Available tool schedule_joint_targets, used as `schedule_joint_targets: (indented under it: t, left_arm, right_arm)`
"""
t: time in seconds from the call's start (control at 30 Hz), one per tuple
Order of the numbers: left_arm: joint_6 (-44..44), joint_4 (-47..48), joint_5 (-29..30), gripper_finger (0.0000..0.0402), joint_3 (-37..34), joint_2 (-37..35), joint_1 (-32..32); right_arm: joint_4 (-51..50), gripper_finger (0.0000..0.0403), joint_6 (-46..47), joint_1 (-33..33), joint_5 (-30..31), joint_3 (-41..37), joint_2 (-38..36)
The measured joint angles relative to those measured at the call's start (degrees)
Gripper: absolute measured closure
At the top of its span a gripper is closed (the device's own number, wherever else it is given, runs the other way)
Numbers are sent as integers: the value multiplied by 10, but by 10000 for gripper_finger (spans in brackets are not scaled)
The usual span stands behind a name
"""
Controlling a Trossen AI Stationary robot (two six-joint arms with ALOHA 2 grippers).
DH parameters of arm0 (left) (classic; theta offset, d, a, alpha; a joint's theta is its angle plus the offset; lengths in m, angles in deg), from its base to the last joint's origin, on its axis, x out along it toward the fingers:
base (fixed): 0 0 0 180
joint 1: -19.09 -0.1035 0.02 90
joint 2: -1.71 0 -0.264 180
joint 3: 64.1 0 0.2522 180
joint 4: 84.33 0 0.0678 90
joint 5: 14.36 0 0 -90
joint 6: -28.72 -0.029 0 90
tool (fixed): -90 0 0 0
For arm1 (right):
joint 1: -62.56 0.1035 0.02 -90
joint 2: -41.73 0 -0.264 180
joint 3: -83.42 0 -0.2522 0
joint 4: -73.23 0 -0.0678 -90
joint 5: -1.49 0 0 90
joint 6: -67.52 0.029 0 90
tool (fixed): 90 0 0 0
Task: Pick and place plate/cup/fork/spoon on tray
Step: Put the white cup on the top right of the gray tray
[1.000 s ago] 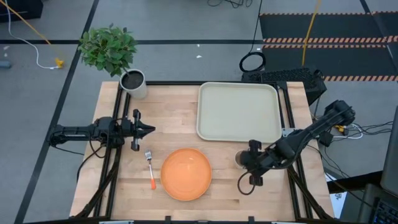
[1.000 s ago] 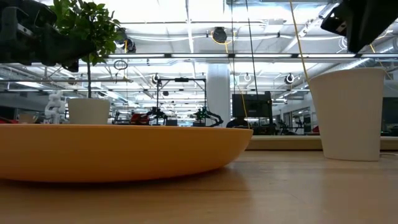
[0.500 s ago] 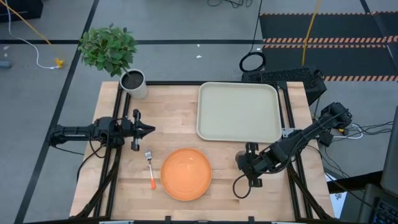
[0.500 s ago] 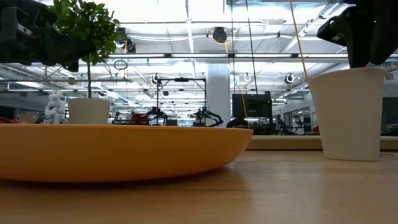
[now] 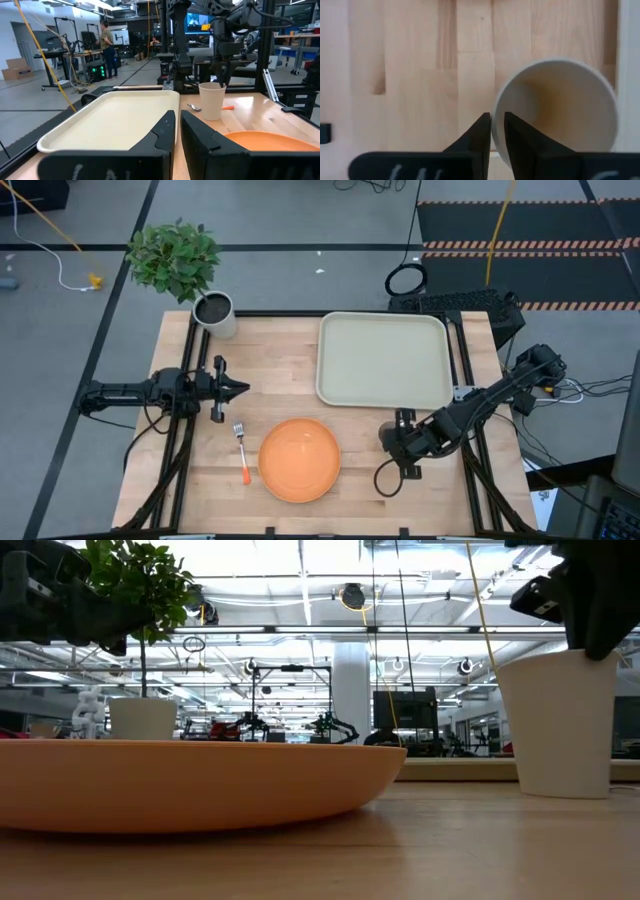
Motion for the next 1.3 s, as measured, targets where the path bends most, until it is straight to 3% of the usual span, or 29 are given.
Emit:
schedule_joint_targets:
  t: [0.27,0.5,0.77,1.07,1.3]
  left_arm:
    - [-2,0,0,369,0,0,0]
    - [-2,0,0,369,0,0,0]
    - [23,0,0,369,0,0,0]
    - [92,0,18,369,0,0,0]
    - [54,-2,57,369,0,0,0]
  right_arm:
    - [0,328,-10,-13,-1,-15,0]
    - [9,393,-32,-22,-27,-15,0]
    - [35,400,-59,-23,-22,-15,-19]
    - [-9,402,-117,-43,93,64,-28]
    - [-51,402,-187,-67,214,127,-28]
